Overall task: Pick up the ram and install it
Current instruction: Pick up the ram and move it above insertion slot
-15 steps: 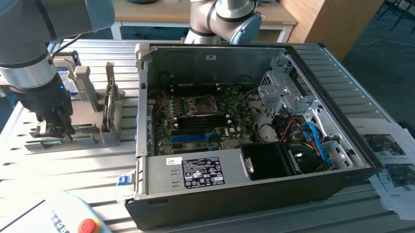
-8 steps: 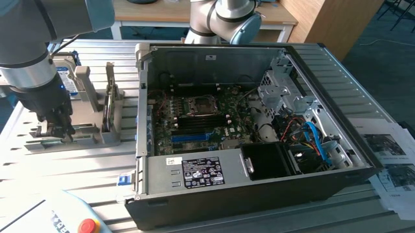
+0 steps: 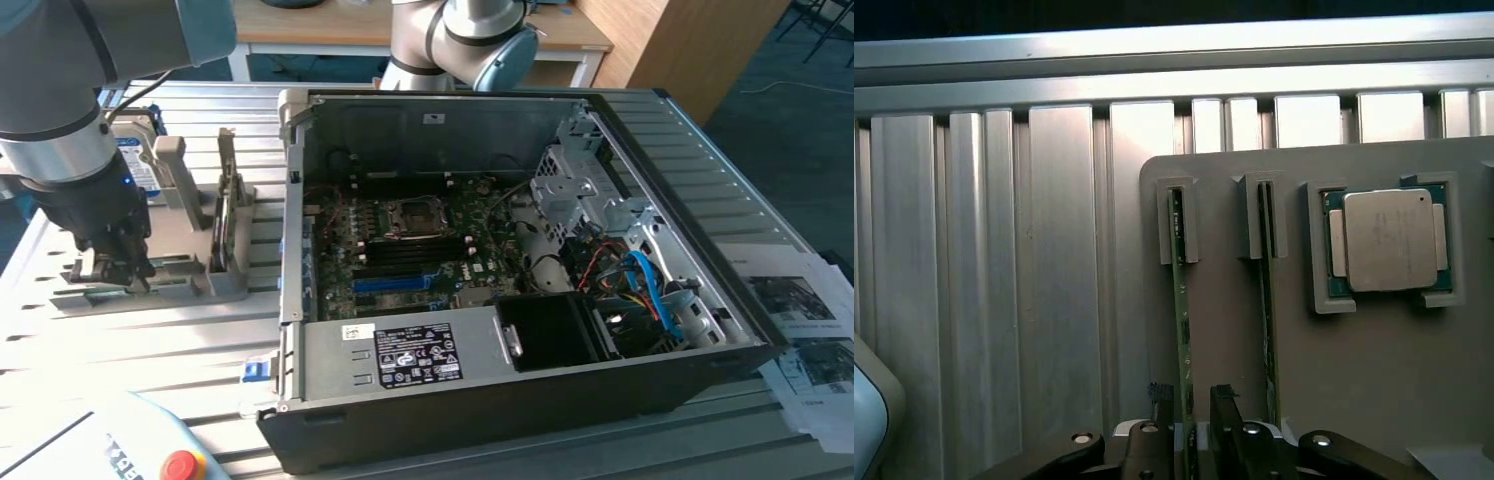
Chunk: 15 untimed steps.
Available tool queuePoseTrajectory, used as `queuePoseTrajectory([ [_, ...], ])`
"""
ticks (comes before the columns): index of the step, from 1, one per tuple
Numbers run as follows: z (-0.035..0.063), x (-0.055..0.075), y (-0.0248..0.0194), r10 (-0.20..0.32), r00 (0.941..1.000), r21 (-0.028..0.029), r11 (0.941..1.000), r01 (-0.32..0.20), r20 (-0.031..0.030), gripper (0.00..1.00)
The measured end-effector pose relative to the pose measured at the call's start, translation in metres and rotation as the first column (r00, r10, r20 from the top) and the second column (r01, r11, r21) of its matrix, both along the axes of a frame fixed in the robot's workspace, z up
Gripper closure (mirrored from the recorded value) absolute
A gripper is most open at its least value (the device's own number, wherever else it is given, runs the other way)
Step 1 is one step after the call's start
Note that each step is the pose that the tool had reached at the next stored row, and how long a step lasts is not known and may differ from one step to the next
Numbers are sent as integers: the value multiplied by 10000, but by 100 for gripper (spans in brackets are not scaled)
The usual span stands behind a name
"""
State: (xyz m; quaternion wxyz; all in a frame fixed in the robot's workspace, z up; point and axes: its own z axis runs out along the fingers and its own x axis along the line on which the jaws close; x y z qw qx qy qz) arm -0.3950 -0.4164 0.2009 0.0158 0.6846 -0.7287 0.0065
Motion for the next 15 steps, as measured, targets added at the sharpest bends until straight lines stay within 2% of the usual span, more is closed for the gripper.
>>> queuePoseTrajectory([
  [15, 0, 0, 12, 1, 10000, 0, 10000, -1, 0, 72],
])
